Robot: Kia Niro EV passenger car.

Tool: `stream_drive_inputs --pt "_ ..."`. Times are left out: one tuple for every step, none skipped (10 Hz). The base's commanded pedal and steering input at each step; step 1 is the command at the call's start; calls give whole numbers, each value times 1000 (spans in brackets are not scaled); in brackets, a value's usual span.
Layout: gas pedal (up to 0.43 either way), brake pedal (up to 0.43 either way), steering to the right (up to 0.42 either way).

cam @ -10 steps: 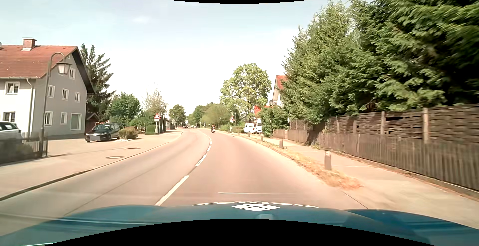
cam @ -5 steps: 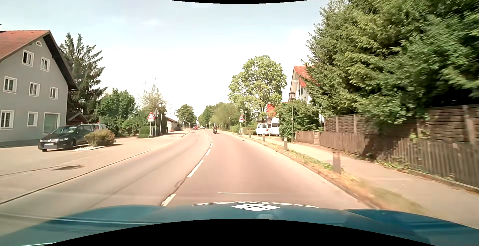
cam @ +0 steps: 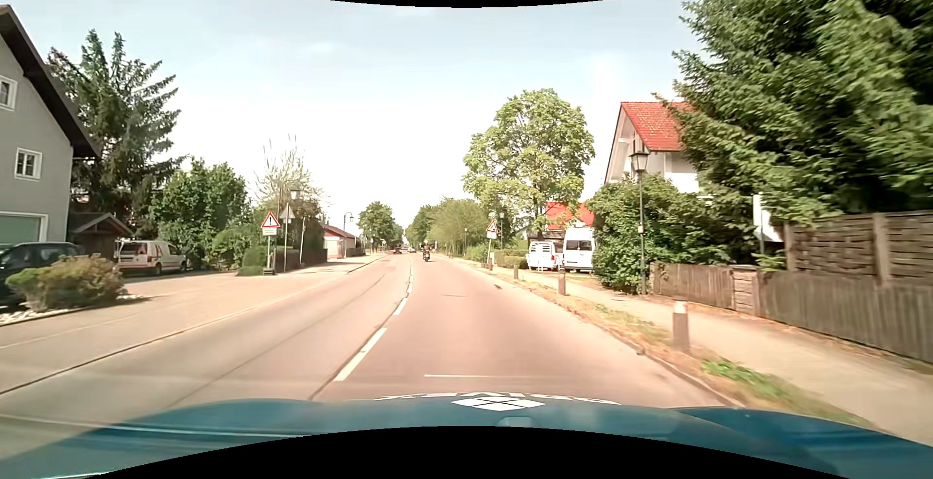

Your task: Follow the waypoints while adhering to traffic rules and regulations

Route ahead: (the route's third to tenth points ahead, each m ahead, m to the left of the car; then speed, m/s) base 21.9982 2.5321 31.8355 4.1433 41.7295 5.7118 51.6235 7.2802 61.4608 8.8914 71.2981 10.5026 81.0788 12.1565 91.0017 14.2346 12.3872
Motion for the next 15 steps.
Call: stream_drive_inputs --pt "67 0 -37" --pt "79 0 -33" --pt "79 0 -30" --pt "79 0 -30" --pt "79 0 -30" --pt "79 0 -30" --pt "79 0 -30" --pt "79 0 -30" --pt "79 0 -30" --pt "79 0 -30" --pt "79 0 -30" --pt "79 0 -28" --pt "79 0 -27" --pt "79 0 -27" --pt "79 0 -27"
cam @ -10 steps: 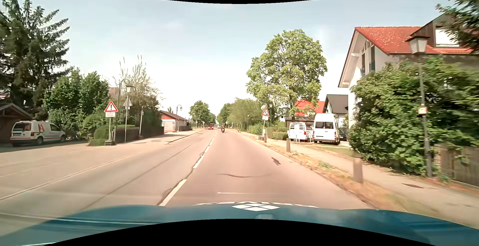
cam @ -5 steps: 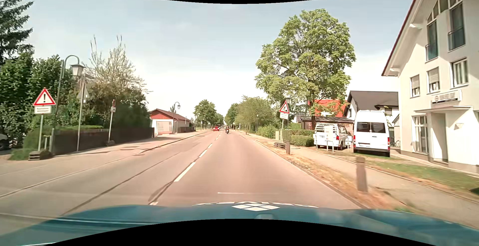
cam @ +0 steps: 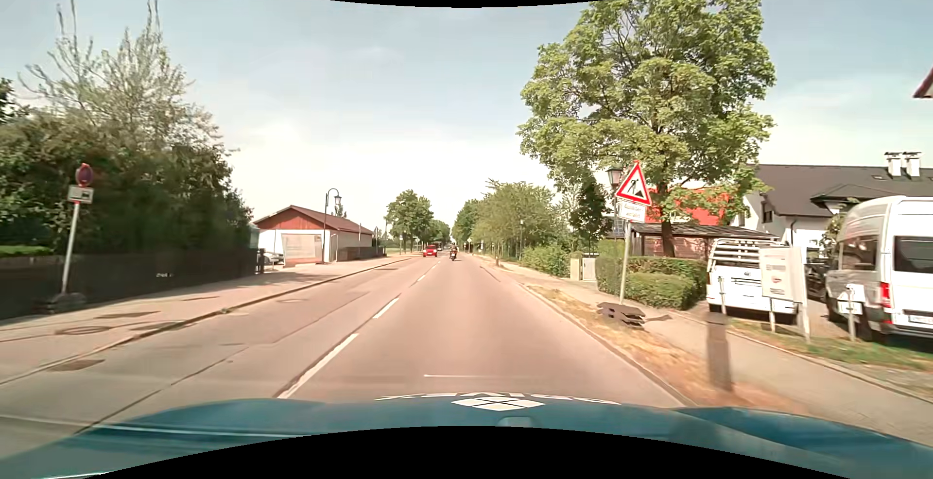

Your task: Follow the waypoints while adhering to traffic rules and regulations

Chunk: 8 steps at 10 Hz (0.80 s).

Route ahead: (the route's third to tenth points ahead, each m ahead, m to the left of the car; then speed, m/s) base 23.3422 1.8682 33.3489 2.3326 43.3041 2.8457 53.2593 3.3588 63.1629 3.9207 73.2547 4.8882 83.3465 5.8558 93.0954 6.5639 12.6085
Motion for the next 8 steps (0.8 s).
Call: stream_drive_inputs --pt "79 0 -26" --pt "79 0 -25" --pt "79 0 -23" --pt "79 0 -21" --pt "79 0 -19" --pt "79 0 -16" --pt "79 0 -11" --pt "79 0 -10"
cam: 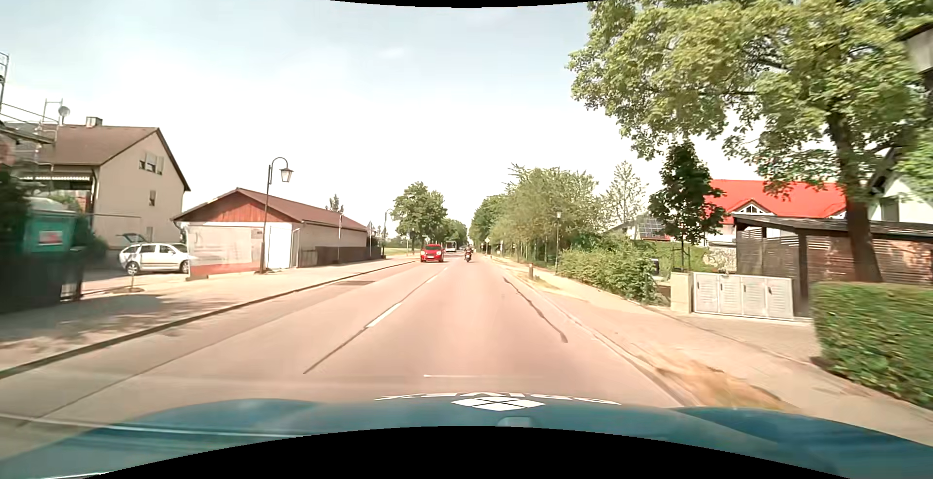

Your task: Follow the waypoints while adhering to traffic rules and regulations

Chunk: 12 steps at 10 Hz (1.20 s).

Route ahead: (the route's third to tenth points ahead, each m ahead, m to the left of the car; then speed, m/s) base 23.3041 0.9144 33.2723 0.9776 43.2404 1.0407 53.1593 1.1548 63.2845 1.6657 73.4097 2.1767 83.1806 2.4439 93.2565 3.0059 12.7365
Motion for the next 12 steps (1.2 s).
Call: stream_drive_inputs --pt "79 0 -9" --pt "79 0 -9" --pt "79 0 -8" --pt "79 0 -8" --pt "79 0 -7" --pt "67 0 -7" --pt "47 0 -6" --pt "47 0 -5" --pt "47 0 -3" --pt "47 0 -3" --pt "47 0 -2" --pt "47 0 -2"
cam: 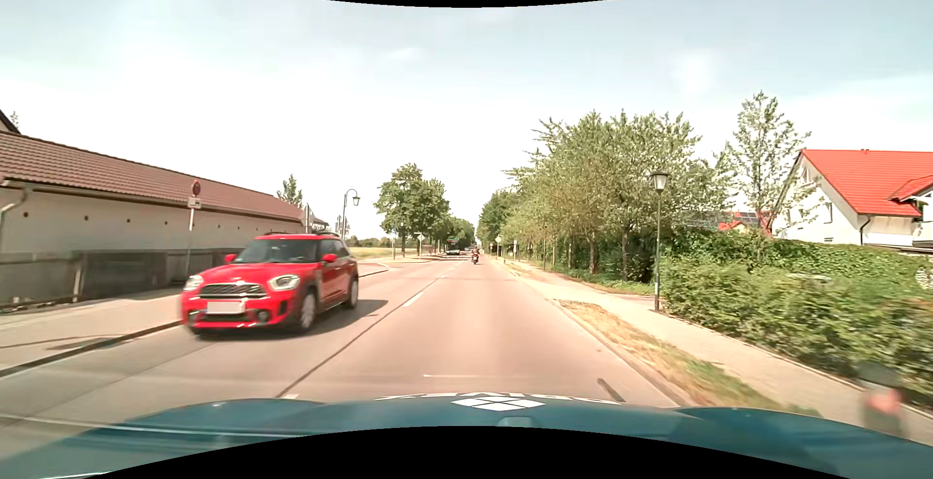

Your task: Follow the waypoints while adhering to traffic rules and regulations

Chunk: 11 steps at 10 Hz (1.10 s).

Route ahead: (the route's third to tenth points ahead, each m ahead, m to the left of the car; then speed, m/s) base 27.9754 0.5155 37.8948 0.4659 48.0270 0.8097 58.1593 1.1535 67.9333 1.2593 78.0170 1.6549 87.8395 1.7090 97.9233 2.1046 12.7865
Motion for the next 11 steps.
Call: stream_drive_inputs --pt "47 0 1" --pt "47 0 1" --pt "47 0 1" --pt "47 0 1" --pt "47 0 1" --pt "47 0 0" --pt "47 0 1" --pt "47 0 1" --pt "47 0 0" --pt "47 0 0" --pt "47 0 0"
